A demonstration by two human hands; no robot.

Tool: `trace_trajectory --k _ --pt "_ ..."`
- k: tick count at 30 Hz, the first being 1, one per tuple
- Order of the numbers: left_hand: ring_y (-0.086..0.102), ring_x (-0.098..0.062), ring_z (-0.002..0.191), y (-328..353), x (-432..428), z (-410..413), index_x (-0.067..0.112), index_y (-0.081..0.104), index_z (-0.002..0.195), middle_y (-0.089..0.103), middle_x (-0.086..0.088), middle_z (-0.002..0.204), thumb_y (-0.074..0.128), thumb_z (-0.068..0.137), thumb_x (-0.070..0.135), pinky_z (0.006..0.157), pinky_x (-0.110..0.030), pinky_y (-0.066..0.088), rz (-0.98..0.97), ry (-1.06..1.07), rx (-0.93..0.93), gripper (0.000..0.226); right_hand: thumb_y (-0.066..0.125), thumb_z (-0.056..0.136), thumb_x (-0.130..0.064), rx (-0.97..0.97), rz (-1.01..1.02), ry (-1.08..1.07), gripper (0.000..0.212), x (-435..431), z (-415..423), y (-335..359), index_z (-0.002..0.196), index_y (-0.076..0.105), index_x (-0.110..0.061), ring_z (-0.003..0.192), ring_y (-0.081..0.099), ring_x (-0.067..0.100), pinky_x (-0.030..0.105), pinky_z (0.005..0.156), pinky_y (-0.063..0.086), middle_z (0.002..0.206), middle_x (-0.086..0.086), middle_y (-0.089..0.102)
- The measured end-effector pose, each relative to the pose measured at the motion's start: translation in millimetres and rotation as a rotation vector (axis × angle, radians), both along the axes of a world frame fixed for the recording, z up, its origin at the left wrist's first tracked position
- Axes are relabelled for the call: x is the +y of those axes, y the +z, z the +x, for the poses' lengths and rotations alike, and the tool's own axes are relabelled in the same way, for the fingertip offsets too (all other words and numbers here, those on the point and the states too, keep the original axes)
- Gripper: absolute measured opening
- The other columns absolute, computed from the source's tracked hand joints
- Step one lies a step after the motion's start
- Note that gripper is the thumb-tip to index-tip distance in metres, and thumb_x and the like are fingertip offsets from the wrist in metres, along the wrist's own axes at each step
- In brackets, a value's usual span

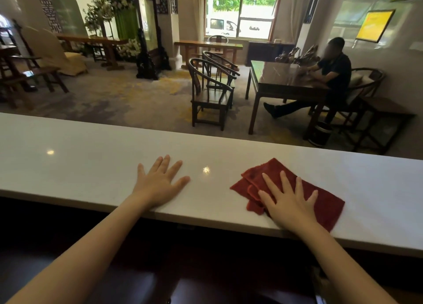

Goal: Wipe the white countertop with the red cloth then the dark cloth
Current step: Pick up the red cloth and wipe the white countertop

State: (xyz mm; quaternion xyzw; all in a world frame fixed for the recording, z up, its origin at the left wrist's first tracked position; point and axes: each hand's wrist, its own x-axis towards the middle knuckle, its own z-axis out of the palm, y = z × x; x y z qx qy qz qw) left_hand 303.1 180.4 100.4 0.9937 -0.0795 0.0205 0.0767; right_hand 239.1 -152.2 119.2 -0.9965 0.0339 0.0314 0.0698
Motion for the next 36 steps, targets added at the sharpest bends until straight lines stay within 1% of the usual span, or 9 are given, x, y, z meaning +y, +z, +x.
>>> trace_trajectory --k 4,10,16,24,28,31,33,34,36 --pt "-0.005 -0.014 0.140 -0.2 -1.6 -0.9 0.045 0.000 0.139 -0.002 0.003 0.156 -0.008 0.063 0.084 0.106 -0.061 -0.005 0.014 0.011 -0.006 0.086 0.007 0.083 -0.068 -0.034 -0.014 0.075 0.057 54.9 12.9 -1.6 0.136 -0.005 -0.052 0.135 -0.018 0.041 0.070 0.097 -0.016 0.155 0.003 -0.012" --pt "-0.007 -0.015 0.140 7.0 -6.3 -7.7 0.043 0.000 0.140 -0.004 0.001 0.156 -0.009 0.063 0.082 0.107 -0.061 -0.005 0.018 0.012 0.007 0.087 0.010 0.085 -0.066 -0.037 -0.013 0.118 0.058 116.4 94.6 0.8 0.139 0.002 -0.047 0.135 -0.013 0.046 0.074 0.095 -0.013 0.156 0.007 -0.005" --pt "-0.009 -0.015 0.140 11.3 -6.9 -8.4 0.043 -0.001 0.139 -0.006 0.001 0.155 -0.010 0.059 0.083 0.108 -0.061 -0.006 0.021 0.016 0.036 0.091 0.012 0.085 -0.068 0.018 -0.008 0.135 0.057 128.7 141.2 7.1 0.138 0.003 -0.049 0.136 -0.011 0.043 0.073 0.098 -0.011 0.156 0.005 -0.004" --pt "-0.005 -0.017 0.141 14.8 -6.5 -9.8 0.042 0.001 0.140 -0.003 0.000 0.156 -0.006 0.062 0.083 0.108 -0.062 -0.004 0.014 0.008 0.053 0.088 0.011 0.084 -0.070 -0.014 0.013 0.340 0.054 86.4 61.9 2.7 0.135 0.002 -0.056 0.139 -0.011 0.028 0.063 0.104 -0.012 0.155 -0.005 -0.005" --pt "-0.004 -0.018 0.141 20.3 -8.9 -13.1 0.039 0.002 0.141 -0.003 -0.002 0.156 0.003 0.074 0.078 0.108 -0.063 -0.002 0.038 0.004 0.083 0.077 0.008 0.083 -0.071 -0.015 -0.006 0.380 0.055 69.4 16.8 0.9 0.135 -0.001 -0.056 0.139 -0.013 0.026 0.059 0.104 -0.015 0.155 -0.006 -0.007" --pt "-0.003 -0.019 0.141 27.8 -10.8 -17.6 0.037 0.002 0.142 -0.004 -0.003 0.156 0.008 0.080 0.072 0.109 -0.063 -0.003 0.017 0.007 0.115 0.071 0.015 0.085 -0.069 -0.010 0.071 0.403 0.060 58.3 -0.4 8.7 0.139 0.005 -0.048 0.140 -0.009 0.021 0.052 0.108 -0.012 0.155 -0.007 -0.002" --pt "-0.003 -0.019 0.141 33.7 -17.6 -21.3 0.035 0.002 0.142 -0.003 -0.002 0.155 0.015 0.086 0.065 0.109 -0.061 -0.004 0.006 -0.001 0.087 0.065 0.025 0.086 -0.067 -0.056 0.151 0.357 0.067 47.0 -8.9 12.5 0.143 0.009 -0.036 0.140 -0.001 0.016 0.044 0.111 -0.003 0.156 -0.006 0.004" --pt "-0.002 -0.018 0.141 37.8 -25.5 -24.1 0.034 0.003 0.142 0.000 -0.001 0.155 0.019 0.089 0.061 0.110 -0.058 -0.003 -0.010 -0.040 0.057 0.062 0.030 0.086 -0.066 -0.086 0.172 0.305 0.071 40.2 -13.4 13.0 0.144 0.011 -0.031 0.140 0.003 0.016 0.041 0.112 0.002 0.155 -0.004 0.007" --pt "0.002 -0.018 0.141 46.6 -52.5 -30.6 0.030 0.011 0.143 0.008 -0.002 0.155 0.026 0.092 0.053 0.112 -0.050 0.001 -0.120 -0.224 0.011 0.057 0.037 0.085 -0.063 -0.113 0.177 0.202 0.075 26.1 -22.0 12.7 0.144 0.015 -0.023 0.140 0.010 0.018 0.038 0.112 0.011 0.155 0.000 0.011"
